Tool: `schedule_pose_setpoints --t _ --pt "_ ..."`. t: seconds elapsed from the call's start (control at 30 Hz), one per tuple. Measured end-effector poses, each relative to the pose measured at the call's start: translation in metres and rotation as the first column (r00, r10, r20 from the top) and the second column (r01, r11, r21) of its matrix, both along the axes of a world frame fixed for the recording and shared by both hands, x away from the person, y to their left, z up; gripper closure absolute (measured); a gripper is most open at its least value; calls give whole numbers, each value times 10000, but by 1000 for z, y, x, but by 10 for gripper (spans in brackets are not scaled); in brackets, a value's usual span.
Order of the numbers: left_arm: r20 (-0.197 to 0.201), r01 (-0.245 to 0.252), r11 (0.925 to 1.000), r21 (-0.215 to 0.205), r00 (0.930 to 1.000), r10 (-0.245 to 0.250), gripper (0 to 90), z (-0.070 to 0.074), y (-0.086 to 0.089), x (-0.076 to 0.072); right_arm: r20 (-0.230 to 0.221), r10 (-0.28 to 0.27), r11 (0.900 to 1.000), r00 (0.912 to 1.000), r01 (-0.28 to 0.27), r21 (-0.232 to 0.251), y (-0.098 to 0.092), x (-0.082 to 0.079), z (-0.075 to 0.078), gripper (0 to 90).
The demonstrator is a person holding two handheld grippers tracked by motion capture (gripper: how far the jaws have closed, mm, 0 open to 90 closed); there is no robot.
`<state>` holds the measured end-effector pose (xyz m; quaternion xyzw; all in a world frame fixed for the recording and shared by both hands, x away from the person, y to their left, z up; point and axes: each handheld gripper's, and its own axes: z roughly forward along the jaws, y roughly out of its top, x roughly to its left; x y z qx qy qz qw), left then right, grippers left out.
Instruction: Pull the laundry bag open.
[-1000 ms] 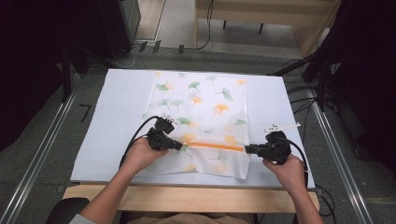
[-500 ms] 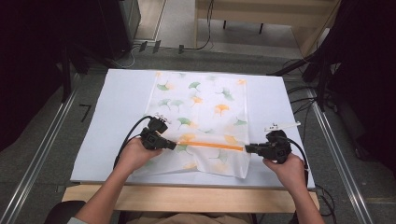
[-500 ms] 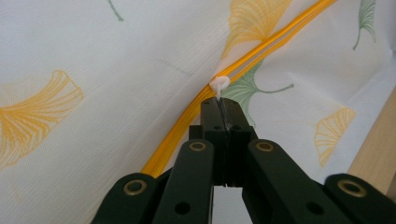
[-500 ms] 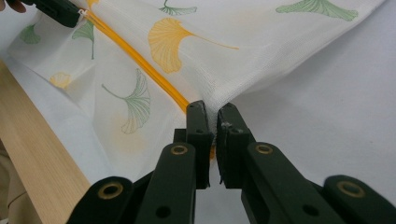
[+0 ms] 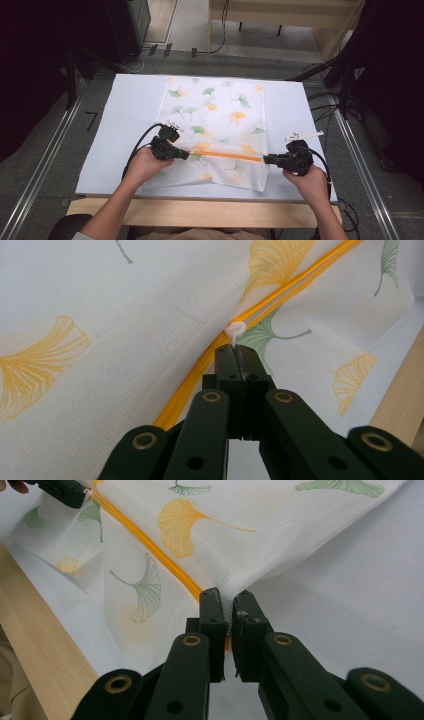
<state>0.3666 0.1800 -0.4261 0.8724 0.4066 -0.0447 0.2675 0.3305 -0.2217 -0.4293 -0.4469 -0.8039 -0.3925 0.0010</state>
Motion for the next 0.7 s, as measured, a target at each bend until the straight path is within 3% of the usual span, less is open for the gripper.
schedule_pose_setpoints --t 0.33,0.57,0.7 --pt "9 -145 9997 206 9999 145 900 0 5 -1 32 -27 10000 10000 26 59 -1 1 1 862" --pt "-157 -297 9995 66 9994 298 900 1 6 1 30 -28 10000 10000 28 31 -1 1 0 862" --pt "-124 -270 9995 138 9996 272 900 11 1 6 -24 -202 9998 9998 202 8 -2 2 0 863"
